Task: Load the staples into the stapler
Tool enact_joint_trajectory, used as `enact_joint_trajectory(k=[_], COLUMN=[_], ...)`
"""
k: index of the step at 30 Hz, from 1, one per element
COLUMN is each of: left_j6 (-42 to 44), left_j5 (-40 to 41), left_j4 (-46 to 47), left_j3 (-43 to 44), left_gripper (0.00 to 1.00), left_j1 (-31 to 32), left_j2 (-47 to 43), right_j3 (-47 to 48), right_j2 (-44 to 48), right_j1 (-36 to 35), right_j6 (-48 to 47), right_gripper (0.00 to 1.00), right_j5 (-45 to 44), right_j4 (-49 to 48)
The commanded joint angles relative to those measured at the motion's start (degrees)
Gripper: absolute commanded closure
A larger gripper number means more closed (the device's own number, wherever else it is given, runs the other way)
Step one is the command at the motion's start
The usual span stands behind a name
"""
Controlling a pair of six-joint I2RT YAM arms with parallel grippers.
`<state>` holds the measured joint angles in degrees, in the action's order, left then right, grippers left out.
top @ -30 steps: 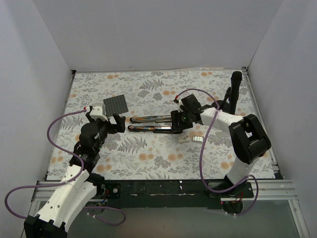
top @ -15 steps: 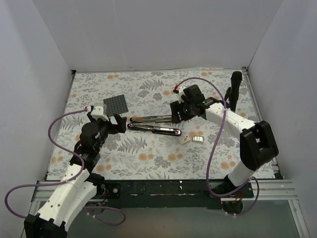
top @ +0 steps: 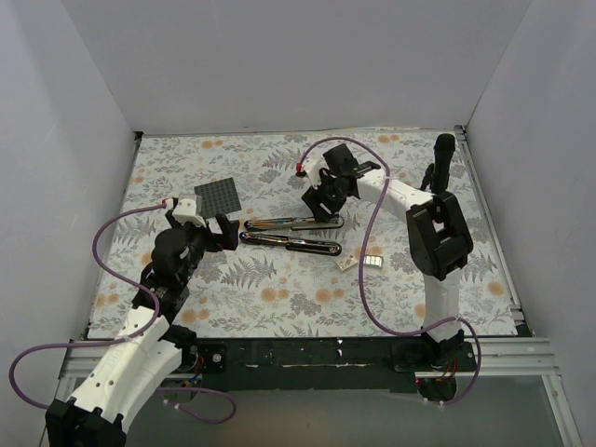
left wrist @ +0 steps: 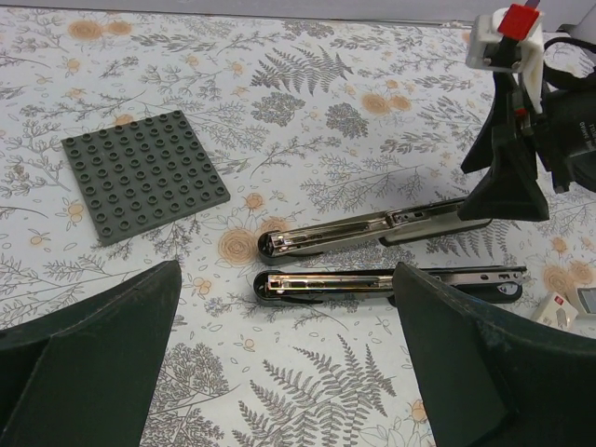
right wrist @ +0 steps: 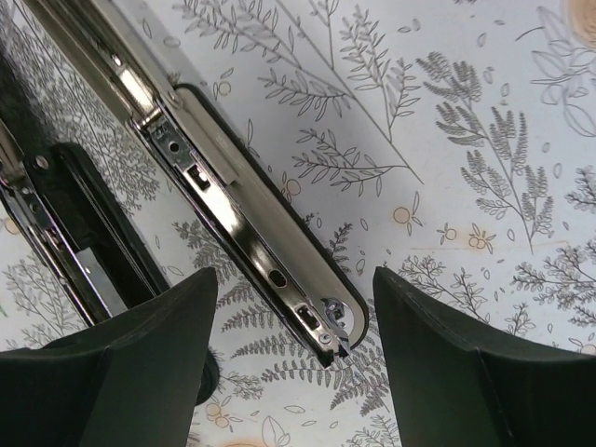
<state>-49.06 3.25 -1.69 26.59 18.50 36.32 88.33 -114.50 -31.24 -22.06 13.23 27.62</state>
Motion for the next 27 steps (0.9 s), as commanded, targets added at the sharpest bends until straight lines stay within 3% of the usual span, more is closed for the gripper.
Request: enact_joint_trajectory(k=[1,10,23,27], left_j6=[0.4,0.5,0.3,0.3], left_j5=[-1.2,-1.8,-2.3,-2.2], left_j4=[0.4,0.4,0.4,0.4], left_j3=[0.2,0.3,0.2,0.2], left_gripper=[0.02,0.02,0.02,0.02], left_j1=[0.1,0.0,0.0,0.0], left_j2=[0.2,0.4,-0.1,-0.3], right_j3=[5.1,4.9,-5.8,-10.2], right_j2=[-1.9,-5.1,1.9,5.7], right_j1=[-0.1,-1.7,-4.2,-6.1], right_j6=[-8.6,-11.3,-9.4,-6.7], right_gripper=[0.26,0.35,0.83,0.9], right_j5=[2.6,2.2,-2.4,-3.7], right_j4=[3.3,5.9,1.6,-0.4])
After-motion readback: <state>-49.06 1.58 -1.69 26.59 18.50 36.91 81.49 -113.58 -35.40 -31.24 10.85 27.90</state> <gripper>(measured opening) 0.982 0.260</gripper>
